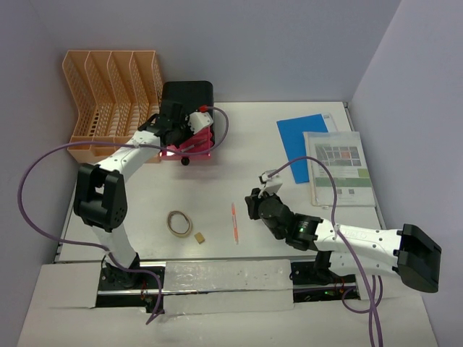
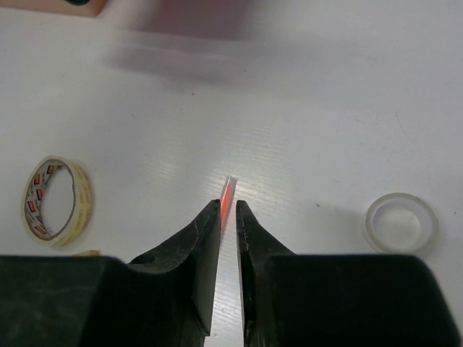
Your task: Organize the desk
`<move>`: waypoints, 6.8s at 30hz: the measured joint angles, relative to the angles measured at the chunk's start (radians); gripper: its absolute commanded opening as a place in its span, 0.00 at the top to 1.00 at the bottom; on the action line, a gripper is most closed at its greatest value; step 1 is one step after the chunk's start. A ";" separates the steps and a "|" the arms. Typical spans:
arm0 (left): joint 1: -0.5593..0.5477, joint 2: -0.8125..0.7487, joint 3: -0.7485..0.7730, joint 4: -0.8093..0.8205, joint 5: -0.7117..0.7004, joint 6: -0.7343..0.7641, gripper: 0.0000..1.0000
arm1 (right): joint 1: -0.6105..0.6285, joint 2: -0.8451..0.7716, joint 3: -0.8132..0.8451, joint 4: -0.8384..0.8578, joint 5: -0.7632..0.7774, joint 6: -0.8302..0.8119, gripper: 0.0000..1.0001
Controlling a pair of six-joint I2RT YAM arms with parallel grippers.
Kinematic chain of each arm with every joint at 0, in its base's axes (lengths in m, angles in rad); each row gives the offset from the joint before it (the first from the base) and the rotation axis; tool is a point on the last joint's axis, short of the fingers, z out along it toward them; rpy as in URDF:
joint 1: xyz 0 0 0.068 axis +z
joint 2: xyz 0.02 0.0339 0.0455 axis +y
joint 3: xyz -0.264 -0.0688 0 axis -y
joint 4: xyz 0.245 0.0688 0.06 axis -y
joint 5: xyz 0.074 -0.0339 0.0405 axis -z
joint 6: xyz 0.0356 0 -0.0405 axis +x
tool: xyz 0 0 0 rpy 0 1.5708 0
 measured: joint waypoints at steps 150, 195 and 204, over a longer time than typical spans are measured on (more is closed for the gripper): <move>0.428 -0.915 -0.623 -0.196 0.124 -0.447 0.52 | 0.060 0.983 1.003 -0.149 0.118 0.111 0.30; 0.432 -0.883 -0.623 -0.205 0.182 -0.440 0.53 | -0.179 1.216 1.379 0.018 0.087 0.073 0.46; 0.432 -0.883 -0.623 -0.210 0.188 -0.438 0.53 | -0.222 1.316 1.469 0.064 0.073 0.017 0.47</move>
